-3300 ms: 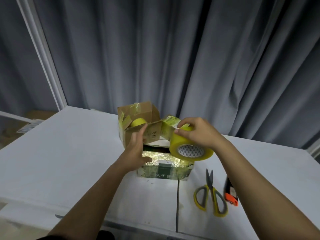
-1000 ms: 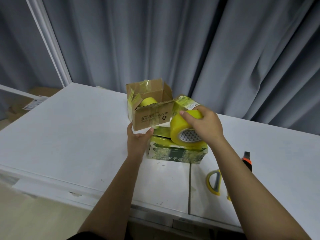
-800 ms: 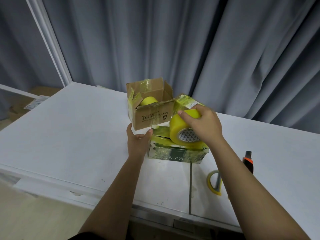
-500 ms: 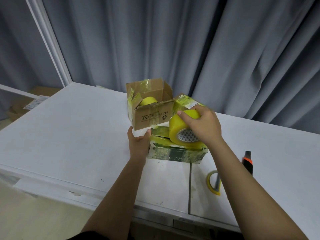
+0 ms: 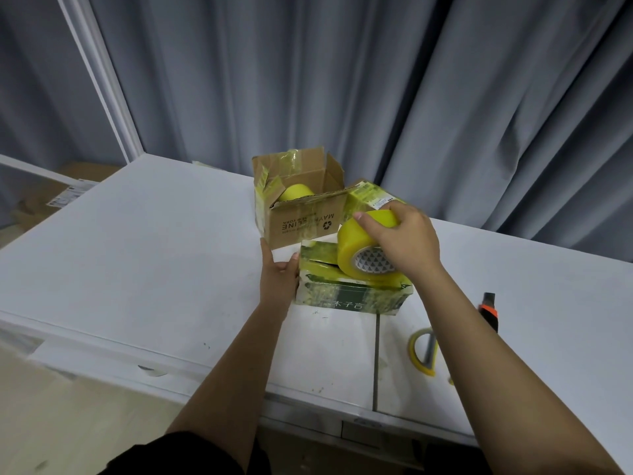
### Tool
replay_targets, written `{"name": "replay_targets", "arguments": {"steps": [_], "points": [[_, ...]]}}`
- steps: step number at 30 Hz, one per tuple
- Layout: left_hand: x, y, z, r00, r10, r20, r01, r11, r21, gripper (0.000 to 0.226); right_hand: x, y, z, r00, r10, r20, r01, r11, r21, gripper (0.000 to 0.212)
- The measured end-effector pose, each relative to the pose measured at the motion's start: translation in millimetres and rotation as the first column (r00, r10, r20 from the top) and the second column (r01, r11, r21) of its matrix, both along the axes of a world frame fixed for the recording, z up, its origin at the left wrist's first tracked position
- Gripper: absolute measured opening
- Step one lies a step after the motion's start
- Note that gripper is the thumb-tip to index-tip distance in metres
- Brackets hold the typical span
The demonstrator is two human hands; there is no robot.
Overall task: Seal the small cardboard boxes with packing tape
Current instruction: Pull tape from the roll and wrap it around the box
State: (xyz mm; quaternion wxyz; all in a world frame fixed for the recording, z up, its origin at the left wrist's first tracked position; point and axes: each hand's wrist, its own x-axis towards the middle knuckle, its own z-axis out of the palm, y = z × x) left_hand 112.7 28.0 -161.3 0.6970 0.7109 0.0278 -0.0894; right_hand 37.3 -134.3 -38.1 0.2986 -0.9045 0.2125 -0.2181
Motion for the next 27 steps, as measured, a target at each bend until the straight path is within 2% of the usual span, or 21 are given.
{"name": "replay_targets", "arguments": {"steps": [5, 8, 9, 11, 12, 13, 14, 16, 18, 21, 23, 25, 27], "points": [[0, 15, -2, 0.99, -0.11, 0.084, 0.094, 0.981, 0.171, 0.08, -2, 2, 0, 1.0, -0.002, -0.017, 0.002, 1.0, -0.002, 0.051], [-7, 23, -6, 0.94, -0.274, 0.201, 0.146, 0.859, 0.49, 0.078, -2, 2, 0, 1.0, -0.007, -0.015, 0.007, 1.0, 0.005, 0.051], [-7, 23, -4, 0.947, -0.235, 0.219, 0.09, 0.849, 0.521, 0.07, -2, 2, 0, 1.0, -0.008, -0.017, 0.008, 1.0, 0.005, 0.051], [-5, 18, 6, 0.959, -0.046, 0.281, -0.077, 0.909, 0.409, 0.046, -2, 2, 0, 1.0, -0.012, -0.013, 0.012, 1.0, 0.001, 0.05], [-2, 14, 14, 0.967, 0.024, 0.255, -0.098, 0.955, 0.282, 0.039, -1, 1, 0, 1.0, -0.016, -0.005, 0.016, 1.0, -0.001, 0.048], [-1, 10, 20, 0.985, 0.017, 0.171, -0.037, 0.993, 0.116, 0.037, -1, 1, -1, 1.0, -0.017, 0.004, 0.017, 1.0, -0.004, 0.047], [-4, 6, 25, 0.995, -0.081, 0.052, 0.084, 0.994, -0.064, 0.041, -1, 2, -1, 1.0, -0.016, 0.011, 0.016, 1.0, -0.007, 0.047], [-11, 1, 22, 0.937, -0.335, -0.102, 0.288, 0.902, -0.322, 0.055, -1, 2, -2, 1.0, -0.014, 0.017, 0.014, 1.0, -0.012, 0.047], [-14, 3, 13, 0.871, -0.482, -0.097, 0.422, 0.834, -0.354, 0.065, -1, 3, -3, 1.0, -0.009, 0.012, 0.009, 1.0, -0.027, 0.049], [-12, 9, 8, 0.813, -0.572, -0.11, 0.51, 0.79, -0.339, 0.079, -2, 2, 0, 1.0, 0.0, -0.005, 0.0, 1.0, -0.021, 0.049], [-11, 10, 14, 0.816, -0.572, -0.087, 0.549, 0.813, -0.192, 0.089, -2, 1, 1, 1.0, 0.01, -0.013, -0.01, 1.0, -0.001, 0.047], [-10, 9, 22, 0.857, -0.509, 0.085, 0.49, 0.854, 0.173, 0.099, -3, 1, 3, 1.0, 0.022, -0.015, -0.022, 1.0, -0.004, 0.046], [-5, 8, 25, 0.813, -0.527, 0.248, 0.415, 0.823, 0.388, 0.119, -4, 2, 5, 0.999, 0.038, -0.019, -0.038, 0.999, -0.035, 0.044]]}}
